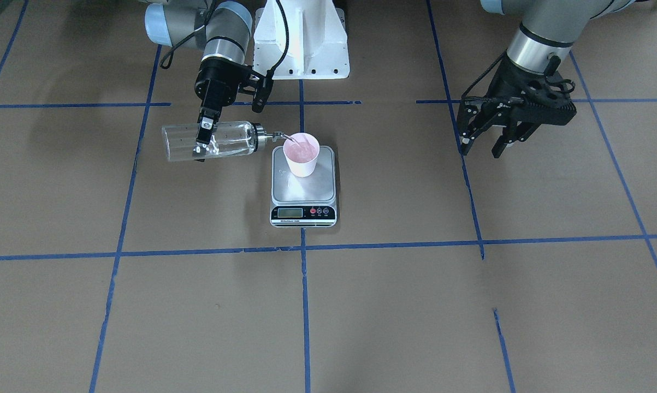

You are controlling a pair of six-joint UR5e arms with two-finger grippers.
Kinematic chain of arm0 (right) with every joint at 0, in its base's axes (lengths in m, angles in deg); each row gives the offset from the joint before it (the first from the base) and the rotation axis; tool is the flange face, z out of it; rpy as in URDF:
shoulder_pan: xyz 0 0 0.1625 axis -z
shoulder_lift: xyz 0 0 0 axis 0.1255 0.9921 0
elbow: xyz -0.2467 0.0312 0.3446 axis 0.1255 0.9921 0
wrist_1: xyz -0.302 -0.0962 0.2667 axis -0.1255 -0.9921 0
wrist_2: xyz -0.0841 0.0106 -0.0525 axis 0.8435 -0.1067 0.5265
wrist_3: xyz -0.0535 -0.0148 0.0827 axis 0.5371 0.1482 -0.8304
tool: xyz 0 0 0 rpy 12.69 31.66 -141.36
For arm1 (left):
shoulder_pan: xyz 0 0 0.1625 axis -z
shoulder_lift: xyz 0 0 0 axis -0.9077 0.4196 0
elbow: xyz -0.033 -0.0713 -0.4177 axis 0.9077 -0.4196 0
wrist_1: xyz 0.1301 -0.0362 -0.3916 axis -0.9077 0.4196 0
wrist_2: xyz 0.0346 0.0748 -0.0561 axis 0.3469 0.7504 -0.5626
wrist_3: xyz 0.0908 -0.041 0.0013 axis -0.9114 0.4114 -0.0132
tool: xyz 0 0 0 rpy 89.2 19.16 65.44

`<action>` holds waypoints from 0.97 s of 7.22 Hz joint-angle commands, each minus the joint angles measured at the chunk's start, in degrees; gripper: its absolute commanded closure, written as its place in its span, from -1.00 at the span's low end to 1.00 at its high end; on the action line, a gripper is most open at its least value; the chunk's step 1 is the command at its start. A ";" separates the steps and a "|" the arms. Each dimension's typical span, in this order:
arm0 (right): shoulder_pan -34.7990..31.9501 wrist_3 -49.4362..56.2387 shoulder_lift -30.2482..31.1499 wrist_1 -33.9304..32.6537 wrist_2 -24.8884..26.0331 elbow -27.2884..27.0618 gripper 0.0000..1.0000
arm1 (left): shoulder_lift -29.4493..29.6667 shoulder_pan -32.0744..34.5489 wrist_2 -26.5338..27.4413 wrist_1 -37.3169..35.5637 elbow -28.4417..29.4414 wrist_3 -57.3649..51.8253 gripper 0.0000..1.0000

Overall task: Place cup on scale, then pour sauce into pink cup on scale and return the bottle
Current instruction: 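Tilt the dispenser with the right gripper to pour into the cup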

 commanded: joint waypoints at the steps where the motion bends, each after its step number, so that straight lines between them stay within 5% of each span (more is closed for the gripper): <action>1: 0.00 1.70 0.09 -0.04 1.10 0.00 1.00 | 0.08 0.00 0.00 0.00 -0.06 0.09 -0.30; 7: 0.00 4.70 1.14 -0.04 1.28 -1.32 1.00 | 0.08 -0.09 -0.09 0.00 0.12 0.18 -0.31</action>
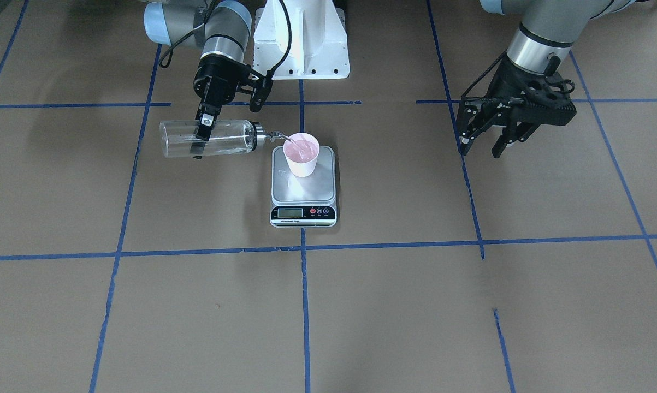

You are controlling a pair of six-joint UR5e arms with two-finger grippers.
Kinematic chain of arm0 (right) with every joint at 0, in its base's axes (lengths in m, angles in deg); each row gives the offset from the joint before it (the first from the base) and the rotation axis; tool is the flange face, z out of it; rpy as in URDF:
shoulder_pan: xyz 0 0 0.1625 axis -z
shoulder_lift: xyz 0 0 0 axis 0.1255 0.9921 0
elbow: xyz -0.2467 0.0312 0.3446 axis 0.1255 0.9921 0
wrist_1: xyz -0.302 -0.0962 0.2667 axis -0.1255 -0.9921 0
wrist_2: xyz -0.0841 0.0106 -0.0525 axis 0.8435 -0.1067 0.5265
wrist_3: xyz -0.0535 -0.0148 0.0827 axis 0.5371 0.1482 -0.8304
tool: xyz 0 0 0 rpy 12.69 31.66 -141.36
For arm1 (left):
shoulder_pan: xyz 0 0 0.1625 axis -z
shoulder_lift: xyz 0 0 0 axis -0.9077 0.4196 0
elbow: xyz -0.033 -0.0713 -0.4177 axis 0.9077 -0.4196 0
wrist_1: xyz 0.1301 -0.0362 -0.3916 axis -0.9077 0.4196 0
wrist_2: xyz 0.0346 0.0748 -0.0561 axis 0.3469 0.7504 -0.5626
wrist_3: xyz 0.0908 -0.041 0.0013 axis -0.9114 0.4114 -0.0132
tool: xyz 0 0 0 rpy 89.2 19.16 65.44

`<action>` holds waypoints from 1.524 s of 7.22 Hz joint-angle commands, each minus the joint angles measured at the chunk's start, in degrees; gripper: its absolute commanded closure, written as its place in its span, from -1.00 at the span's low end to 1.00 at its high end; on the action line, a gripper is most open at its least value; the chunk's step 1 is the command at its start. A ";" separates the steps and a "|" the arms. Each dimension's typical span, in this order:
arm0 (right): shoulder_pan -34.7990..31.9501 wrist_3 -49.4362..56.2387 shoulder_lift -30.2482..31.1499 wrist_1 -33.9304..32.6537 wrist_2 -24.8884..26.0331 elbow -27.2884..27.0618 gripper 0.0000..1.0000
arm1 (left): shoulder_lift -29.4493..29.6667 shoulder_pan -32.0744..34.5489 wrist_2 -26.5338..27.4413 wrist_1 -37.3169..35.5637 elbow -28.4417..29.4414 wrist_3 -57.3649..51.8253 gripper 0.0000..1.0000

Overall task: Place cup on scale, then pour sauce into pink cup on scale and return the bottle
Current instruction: 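Turn the dispenser upright and carry it back with the right gripper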

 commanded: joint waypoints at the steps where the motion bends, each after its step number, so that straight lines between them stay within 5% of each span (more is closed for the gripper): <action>1: 0.09 2.65 0.73 0.00 -0.08 -1.15 1.00 | 0.00 -0.06 -0.05 0.00 0.03 0.01 -0.31; 5: 0.61 1.98 0.73 0.35 -0.52 -2.65 1.00 | 0.00 -0.06 0.04 0.00 0.12 0.01 -0.31; 11: 2.11 1.80 4.33 17.05 -1.05 -1.24 1.00 | 0.09 -0.06 0.04 0.00 0.12 0.01 -0.31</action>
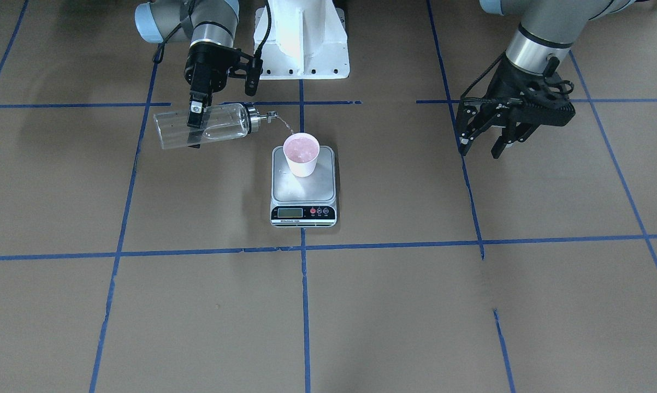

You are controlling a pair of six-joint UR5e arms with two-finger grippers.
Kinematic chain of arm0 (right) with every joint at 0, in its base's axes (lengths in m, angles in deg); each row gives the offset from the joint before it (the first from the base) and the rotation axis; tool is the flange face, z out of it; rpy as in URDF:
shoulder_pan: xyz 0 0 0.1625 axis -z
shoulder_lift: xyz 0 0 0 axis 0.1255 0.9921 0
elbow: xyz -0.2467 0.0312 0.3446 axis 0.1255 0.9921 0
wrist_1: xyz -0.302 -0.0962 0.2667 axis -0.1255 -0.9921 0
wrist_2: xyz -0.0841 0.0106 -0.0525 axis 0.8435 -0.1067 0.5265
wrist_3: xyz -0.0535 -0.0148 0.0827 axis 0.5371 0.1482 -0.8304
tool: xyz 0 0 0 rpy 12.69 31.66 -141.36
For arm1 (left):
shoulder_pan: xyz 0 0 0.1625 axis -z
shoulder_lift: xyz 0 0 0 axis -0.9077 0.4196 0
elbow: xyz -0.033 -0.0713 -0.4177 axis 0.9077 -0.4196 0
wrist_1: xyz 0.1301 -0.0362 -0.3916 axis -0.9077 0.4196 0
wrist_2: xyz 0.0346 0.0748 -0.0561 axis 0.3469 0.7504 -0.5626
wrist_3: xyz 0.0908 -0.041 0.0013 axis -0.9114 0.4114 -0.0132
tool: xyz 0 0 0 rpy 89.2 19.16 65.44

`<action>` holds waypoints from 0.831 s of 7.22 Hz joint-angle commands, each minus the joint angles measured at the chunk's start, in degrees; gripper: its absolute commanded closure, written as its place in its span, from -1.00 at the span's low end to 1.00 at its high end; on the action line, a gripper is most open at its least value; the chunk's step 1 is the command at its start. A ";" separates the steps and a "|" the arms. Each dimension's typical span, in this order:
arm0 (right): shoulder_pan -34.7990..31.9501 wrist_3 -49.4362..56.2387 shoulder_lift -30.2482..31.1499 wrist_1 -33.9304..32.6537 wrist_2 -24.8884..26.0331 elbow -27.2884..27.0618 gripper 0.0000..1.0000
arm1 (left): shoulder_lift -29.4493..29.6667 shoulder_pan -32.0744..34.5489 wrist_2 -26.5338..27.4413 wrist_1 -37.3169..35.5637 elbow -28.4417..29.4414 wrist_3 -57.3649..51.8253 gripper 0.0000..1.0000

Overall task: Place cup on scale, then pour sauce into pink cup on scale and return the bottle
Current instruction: 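Turn the dispenser upright and carry it back with the right gripper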

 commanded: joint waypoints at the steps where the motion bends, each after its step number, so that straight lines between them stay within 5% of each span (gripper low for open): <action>1: 0.06 -1.90 0.37 3.60 -0.93 0.22 1.00 | 0.00 0.00 0.00 0.00 0.09 0.00 -0.31; 6: -0.03 -37.81 1.25 4.14 -12.00 0.13 1.00 | 0.00 0.00 0.00 0.00 0.18 0.00 -0.32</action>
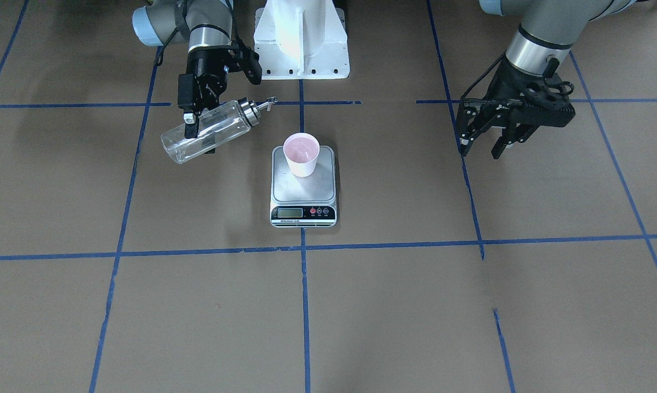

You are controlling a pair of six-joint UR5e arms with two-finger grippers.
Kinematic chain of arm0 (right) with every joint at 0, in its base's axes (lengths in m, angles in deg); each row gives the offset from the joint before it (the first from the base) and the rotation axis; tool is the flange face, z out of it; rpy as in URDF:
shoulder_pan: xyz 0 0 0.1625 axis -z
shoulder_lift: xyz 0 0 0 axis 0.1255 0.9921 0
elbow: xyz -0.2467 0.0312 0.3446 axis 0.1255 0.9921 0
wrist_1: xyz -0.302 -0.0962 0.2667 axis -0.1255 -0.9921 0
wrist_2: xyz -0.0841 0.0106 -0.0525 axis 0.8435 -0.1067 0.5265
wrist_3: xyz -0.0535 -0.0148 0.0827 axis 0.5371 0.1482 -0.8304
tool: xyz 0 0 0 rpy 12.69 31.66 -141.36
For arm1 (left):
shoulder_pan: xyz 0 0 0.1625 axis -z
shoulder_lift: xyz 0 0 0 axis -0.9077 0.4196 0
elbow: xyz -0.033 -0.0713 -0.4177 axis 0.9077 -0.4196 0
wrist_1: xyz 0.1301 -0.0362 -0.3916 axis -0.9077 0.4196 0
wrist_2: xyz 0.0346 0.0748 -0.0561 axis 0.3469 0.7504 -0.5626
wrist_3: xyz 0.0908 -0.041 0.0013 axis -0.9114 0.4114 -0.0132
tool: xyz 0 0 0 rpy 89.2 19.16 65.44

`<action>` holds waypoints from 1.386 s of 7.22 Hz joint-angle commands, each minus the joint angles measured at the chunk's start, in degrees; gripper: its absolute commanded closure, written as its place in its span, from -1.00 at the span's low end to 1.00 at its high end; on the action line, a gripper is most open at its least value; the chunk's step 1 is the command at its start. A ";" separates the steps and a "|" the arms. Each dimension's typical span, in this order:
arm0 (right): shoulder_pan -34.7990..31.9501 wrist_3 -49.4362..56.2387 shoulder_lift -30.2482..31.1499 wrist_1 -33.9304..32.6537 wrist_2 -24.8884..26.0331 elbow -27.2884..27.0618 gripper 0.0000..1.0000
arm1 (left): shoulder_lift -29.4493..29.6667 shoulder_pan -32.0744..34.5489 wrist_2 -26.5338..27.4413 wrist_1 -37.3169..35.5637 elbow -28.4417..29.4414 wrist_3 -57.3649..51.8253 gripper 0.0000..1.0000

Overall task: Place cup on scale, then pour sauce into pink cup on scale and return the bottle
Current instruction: 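Turn the dispenser upright and carry it back with the right gripper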

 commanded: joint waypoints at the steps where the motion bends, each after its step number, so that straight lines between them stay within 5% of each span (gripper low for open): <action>1: -0.01 -17.21 0.74 0.11 -4.12 -0.09 1.00 | 0.00 0.00 0.00 0.00 0.01 0.09 -0.32; 4: -0.01 -40.80 2.05 0.20 -10.45 -0.27 1.00 | 0.00 -0.09 -0.09 0.00 0.01 0.17 -0.34; 7: -0.36 -52.50 8.11 10.53 -11.17 -0.10 1.00 | 0.09 -0.35 0.00 0.00 0.01 1.32 -0.35; 10: -1.68 -72.80 11.99 11.19 -11.00 0.25 1.00 | 0.09 -0.35 0.00 0.00 0.09 1.14 -0.38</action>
